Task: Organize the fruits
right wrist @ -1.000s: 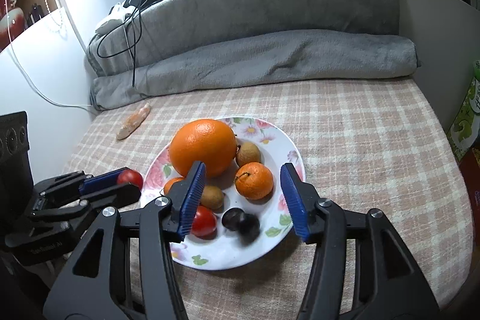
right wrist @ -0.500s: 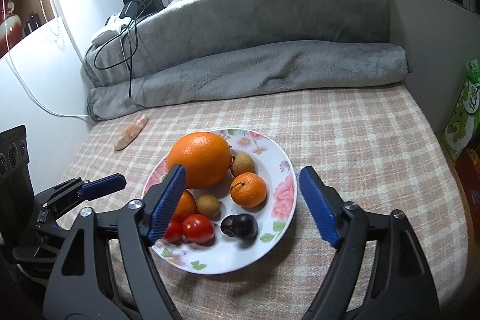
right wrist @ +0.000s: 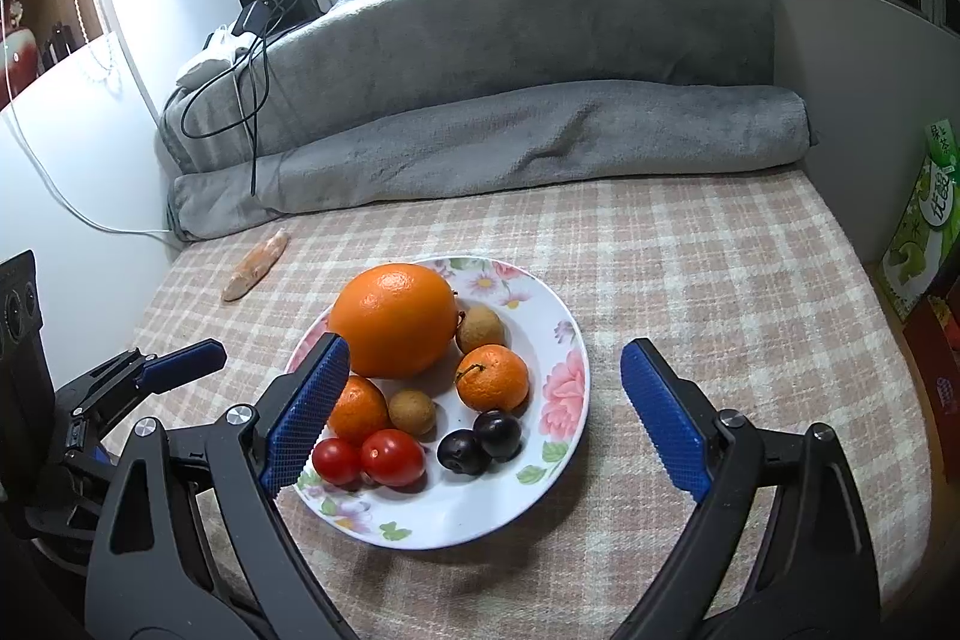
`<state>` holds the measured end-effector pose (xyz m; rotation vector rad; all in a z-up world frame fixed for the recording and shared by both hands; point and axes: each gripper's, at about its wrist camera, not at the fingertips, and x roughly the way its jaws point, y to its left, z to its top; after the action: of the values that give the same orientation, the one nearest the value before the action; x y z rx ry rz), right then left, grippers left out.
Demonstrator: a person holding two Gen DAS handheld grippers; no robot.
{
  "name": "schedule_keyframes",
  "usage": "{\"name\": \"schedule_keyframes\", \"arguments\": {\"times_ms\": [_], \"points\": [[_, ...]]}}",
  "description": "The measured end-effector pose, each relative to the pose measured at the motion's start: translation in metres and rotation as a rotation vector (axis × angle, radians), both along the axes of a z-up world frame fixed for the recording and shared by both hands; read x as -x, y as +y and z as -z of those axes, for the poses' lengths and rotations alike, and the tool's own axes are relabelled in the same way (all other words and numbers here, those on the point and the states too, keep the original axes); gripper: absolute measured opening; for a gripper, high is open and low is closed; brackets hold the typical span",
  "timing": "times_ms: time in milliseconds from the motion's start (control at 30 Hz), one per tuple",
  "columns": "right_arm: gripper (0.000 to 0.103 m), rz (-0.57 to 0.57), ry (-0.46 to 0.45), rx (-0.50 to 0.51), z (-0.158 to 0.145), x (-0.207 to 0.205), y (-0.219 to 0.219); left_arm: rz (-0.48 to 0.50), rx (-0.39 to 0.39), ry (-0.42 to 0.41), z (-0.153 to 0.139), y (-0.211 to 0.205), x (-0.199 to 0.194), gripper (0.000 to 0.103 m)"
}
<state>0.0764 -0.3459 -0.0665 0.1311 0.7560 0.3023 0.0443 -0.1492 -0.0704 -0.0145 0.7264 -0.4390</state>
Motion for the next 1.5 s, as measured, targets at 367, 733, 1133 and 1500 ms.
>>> {"name": "schedule_keyframes", "arguments": {"times_ms": [367,733,1133,1500], "points": [[0.094,0.001,-0.006,0.001,-0.003,0.001,0.007,-0.022,-0.021,-0.022,-0.004,0.007,0.003,0.081],[0.095,0.003,-0.004,0.005,-0.006,0.001,0.016,-0.059,-0.029,-0.03,-0.007,0.025,0.0,0.081],[0.095,-0.006,-0.003,0.006,-0.011,-0.006,0.032,-0.083,-0.04,-0.032,-0.009,0.045,-0.009,0.081],[0.095,-0.007,-0.005,0.004,-0.014,-0.012,0.038,-0.108,-0.063,-0.04,-0.01,0.063,-0.024,0.081]]}}
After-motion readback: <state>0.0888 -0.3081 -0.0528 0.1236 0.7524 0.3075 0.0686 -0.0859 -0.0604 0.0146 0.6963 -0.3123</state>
